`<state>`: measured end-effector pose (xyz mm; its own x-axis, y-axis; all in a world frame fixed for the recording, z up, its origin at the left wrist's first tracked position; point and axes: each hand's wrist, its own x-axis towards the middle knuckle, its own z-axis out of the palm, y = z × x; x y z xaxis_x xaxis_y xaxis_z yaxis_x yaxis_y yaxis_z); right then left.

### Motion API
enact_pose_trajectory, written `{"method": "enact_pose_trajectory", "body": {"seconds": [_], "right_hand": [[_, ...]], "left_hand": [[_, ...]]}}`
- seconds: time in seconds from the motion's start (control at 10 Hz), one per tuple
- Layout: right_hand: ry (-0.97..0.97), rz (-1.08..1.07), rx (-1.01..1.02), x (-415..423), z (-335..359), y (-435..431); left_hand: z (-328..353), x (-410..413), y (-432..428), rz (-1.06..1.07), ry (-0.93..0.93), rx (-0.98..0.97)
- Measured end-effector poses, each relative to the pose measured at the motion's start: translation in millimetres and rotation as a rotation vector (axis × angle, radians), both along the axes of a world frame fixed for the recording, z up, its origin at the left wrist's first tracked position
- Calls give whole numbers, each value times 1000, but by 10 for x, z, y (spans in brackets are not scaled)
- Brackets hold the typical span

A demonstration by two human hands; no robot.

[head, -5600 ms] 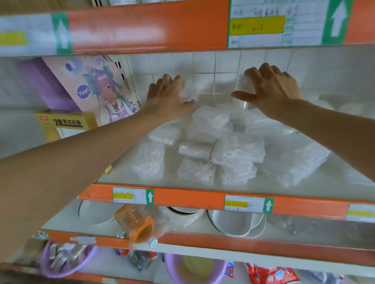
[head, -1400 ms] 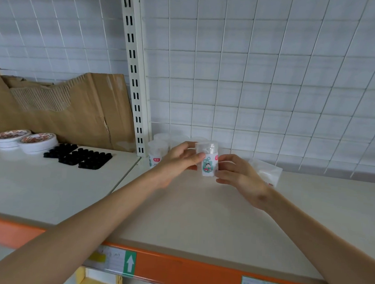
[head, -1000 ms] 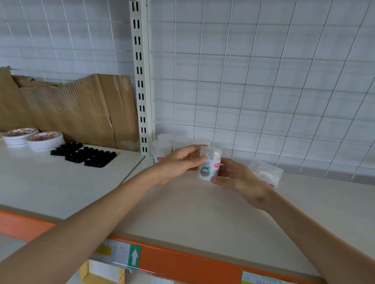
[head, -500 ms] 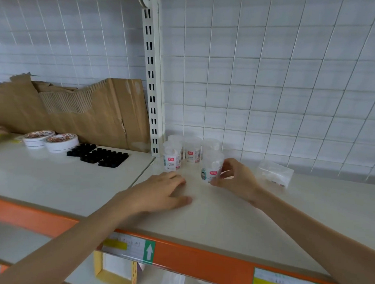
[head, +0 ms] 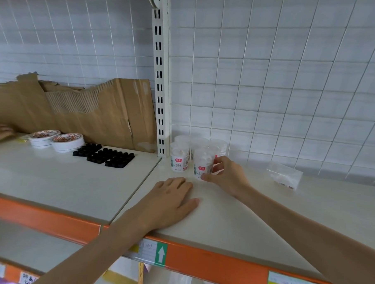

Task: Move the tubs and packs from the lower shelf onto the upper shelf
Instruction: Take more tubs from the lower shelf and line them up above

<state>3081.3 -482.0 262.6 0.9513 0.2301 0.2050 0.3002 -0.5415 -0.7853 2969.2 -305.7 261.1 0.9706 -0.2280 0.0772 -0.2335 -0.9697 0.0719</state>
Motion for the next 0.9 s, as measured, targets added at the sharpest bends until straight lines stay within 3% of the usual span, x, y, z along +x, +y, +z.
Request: {"method": "enact_pose_trajectory", "body": {"seconds": [0.4, 0.9], "right_hand": [[-81, -85, -253, 64, -56, 148], [-125, -93, -402, 38, -37, 216]], "left_hand": [[-36, 18, 10, -4, -24, -9], [-20, 2, 2, -6, -20, 1]]}}
